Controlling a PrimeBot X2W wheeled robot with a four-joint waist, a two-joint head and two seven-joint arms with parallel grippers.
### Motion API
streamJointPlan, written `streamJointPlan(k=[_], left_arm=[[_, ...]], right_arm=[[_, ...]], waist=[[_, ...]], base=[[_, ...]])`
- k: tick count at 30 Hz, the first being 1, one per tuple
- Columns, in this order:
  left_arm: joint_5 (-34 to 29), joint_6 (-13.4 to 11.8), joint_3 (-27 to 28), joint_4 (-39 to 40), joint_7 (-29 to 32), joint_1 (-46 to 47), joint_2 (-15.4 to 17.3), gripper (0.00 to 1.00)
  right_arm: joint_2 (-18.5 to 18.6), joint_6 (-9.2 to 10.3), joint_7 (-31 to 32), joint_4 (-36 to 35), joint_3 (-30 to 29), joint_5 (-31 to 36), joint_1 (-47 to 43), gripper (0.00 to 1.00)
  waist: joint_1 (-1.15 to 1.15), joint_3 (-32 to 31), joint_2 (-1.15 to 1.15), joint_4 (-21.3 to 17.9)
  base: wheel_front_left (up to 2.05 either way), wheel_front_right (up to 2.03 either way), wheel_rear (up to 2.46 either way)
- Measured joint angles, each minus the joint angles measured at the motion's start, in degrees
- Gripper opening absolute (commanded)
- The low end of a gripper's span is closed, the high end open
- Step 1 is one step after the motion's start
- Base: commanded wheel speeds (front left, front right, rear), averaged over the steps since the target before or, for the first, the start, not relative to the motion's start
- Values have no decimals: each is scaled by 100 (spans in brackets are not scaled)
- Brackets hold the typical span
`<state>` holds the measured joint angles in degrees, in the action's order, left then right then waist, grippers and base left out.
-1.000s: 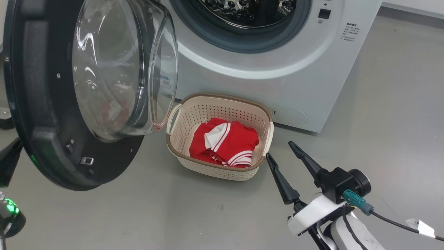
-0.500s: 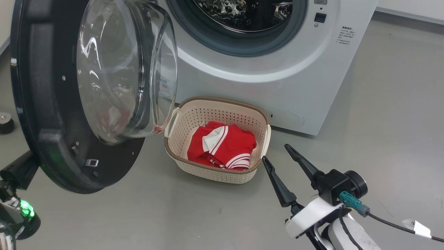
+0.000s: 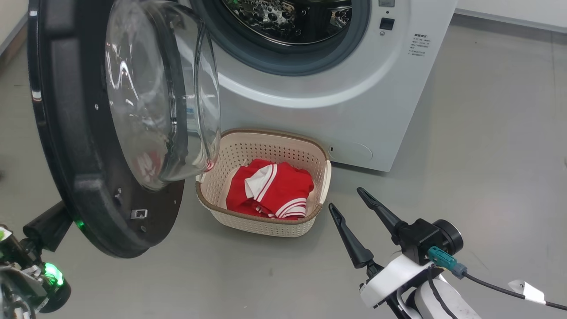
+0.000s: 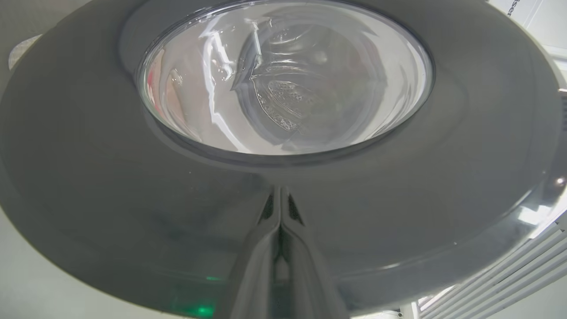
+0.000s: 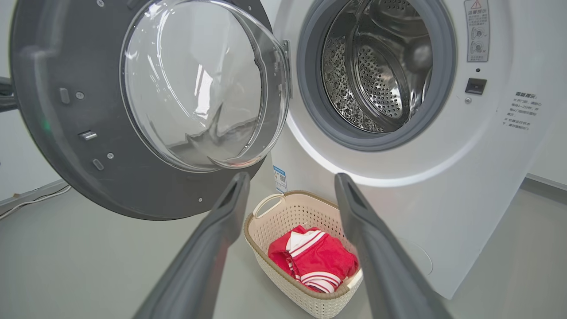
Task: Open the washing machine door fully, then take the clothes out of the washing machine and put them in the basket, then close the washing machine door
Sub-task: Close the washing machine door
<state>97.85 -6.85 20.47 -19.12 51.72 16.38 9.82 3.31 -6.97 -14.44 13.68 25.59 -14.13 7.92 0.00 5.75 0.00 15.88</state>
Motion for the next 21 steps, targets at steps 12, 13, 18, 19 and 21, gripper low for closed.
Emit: streamJointPlan(k=[12,13,18,19,21], left_arm=[[135,0,-197,417,179,-258,-333,0],[145,0,-224,449,201,-266,-381,0],[162,0,-366,548,225,-383,-552,0],[172,0,-382,567,225,-408,-568,0],[190,0,-404,603,224,-432,-591,0]], right_arm=[[0,4,0,16,-11,-2,8,100],[0,5,0,14,-18,-8,10,100],[0,8,0,-2,-21,-41,27,100],[0,9,0,-7,-21,-41,34,100],[0,16,0,-11,-36,-42,44,100]], waist=[[0,59,0,-467],[0,67,0,-512],[0,104,0,-756],[0,112,0,-809],[0,130,0,-914]], base=[[0,0,0],[0,0,0],[0,0,0],[0,0,0],[0,0,0]])
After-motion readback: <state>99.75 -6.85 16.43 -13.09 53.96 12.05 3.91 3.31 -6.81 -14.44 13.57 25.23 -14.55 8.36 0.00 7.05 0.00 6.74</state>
